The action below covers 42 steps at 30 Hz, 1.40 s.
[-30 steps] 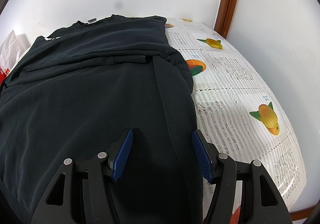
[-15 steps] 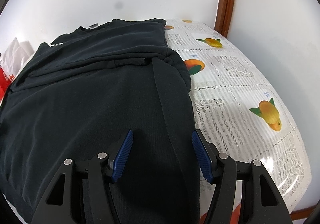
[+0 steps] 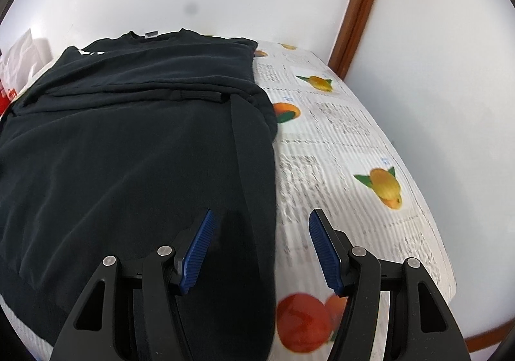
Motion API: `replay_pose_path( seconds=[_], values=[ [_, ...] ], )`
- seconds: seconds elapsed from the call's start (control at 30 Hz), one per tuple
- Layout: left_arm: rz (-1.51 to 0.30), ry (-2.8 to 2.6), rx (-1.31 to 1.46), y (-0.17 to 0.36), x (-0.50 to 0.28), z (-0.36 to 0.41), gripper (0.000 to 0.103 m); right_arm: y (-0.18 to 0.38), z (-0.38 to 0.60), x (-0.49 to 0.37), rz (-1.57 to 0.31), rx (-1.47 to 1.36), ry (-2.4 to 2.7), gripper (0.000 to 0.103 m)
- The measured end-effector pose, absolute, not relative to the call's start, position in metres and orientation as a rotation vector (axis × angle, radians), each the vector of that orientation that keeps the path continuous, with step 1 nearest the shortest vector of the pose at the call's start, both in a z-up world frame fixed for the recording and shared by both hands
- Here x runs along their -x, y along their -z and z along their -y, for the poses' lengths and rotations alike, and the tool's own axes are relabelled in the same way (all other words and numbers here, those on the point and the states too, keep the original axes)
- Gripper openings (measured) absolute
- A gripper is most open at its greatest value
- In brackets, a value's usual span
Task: Fold small clothes
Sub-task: 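Grasp the sweatshirt hem with both grippers, then lift the hem with both grippers, fold it toward the collar, and release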
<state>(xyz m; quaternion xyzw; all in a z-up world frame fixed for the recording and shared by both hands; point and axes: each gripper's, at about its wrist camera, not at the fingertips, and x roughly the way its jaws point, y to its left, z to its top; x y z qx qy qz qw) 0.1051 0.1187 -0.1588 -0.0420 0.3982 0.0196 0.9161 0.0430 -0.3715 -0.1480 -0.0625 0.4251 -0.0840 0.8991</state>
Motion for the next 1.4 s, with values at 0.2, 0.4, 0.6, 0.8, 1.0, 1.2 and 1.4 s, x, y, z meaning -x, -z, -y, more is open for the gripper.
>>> replay_pose_path(
  seconds=[0.2,0.4,0.6,0.8,1.0,1.2,1.4],
  values=[
    [-0.837,-0.055,0.111,0.162,-0.092,-0.136,0.046,0.149,0.381,-0.030,-0.899,0.047,0.177,0.061],
    [-0.863,-0.021,0.147,0.167,-0.064,-0.152,0.046,0.150,0.378,-0.012,-0.892,0.012,0.157,0.061],
    [-0.886,0.078,0.202,0.167,-0.036,-0.150,0.046,0.156,0.380,0.008,-0.898,-0.026,0.128,0.061],
    [-0.903,0.130,0.204,0.171,-0.018,-0.132,0.045,0.164,0.378,0.029,-0.909,-0.042,0.082,0.061],
    [-0.902,0.117,0.177,0.172,-0.019,-0.119,0.045,0.171,0.380,0.042,-0.906,-0.092,0.051,0.061],
    [-0.899,0.088,0.163,0.172,-0.025,-0.114,0.031,0.175,0.378,0.030,-0.891,-0.165,0.029,0.049],
    [-0.918,0.049,0.159,0.170,-0.035,-0.112,0.013,0.175,0.365,0.006,-0.877,-0.115,0.075,0.014]
  ],
)
